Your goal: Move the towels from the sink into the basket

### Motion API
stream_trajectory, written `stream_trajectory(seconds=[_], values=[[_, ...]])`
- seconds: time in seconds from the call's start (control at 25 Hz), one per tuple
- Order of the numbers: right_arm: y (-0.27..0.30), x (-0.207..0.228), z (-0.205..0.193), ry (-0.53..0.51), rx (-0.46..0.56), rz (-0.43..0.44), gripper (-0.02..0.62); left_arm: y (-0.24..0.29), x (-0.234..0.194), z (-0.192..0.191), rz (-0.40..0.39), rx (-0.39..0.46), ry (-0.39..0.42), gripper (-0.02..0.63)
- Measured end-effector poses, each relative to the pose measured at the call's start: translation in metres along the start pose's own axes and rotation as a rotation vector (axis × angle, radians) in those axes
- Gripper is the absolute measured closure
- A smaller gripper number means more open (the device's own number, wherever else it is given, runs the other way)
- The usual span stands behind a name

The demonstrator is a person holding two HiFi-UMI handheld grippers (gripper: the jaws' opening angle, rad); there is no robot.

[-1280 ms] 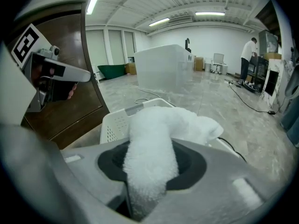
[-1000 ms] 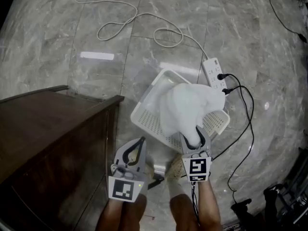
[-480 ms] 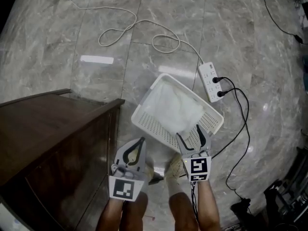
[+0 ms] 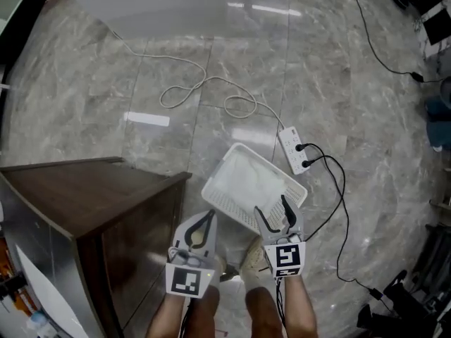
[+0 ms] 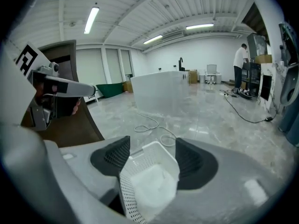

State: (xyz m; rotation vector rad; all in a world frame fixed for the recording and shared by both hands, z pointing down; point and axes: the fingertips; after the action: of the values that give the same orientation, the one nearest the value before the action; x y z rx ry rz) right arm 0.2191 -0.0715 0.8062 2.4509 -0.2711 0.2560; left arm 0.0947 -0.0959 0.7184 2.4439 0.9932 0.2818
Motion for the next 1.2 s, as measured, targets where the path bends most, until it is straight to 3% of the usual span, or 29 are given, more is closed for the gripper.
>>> stream_trajectory(seconds=[0.16, 0.68, 0.76, 0.84, 1.0, 1.2], values=[[-0.027, -0.011, 0.069, -0.002, 0.053, -0.004, 0.323, -0.023, -0.006, 0.06, 0.016, 0.034, -0.008, 0.597], [-0.164, -0.059, 0.277, -0.097, 0.246, -0.029, 0.44, -0.127, -0.011, 0.265, 0.067, 0.209, 0.106, 0.597], [-0.187, -0.072, 0.306, -0.111, 0.271, -0.027, 0.454, -0.146, -0.011, 0.288, 0.068, 0.23, 0.152, 0.597], [-0.209, -0.085, 0.331, -0.116, 0.294, -0.024, 0.477, -0.166, -0.011, 0.312, 0.081, 0.249, 0.136, 0.597], [-0.254, -0.108, 0.378, -0.123, 0.34, -0.021, 0.512, -0.201, -0.012, 0.348, 0.089, 0.274, 0.24, 0.597], [-0.307, -0.136, 0.419, -0.127, 0.38, -0.024, 0.551, -0.254, -0.011, 0.391, 0.122, 0.297, 0.258, 0.597]])
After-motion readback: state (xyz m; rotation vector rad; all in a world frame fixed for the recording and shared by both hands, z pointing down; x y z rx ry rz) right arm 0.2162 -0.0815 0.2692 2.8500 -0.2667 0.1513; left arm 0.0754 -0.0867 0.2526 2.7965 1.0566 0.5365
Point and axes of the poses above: the fingertips, and each gripper's own axes: y forward along the fingers, x to its right, z out of its top, and after that the axes turned 10 degrees about y, right-handed
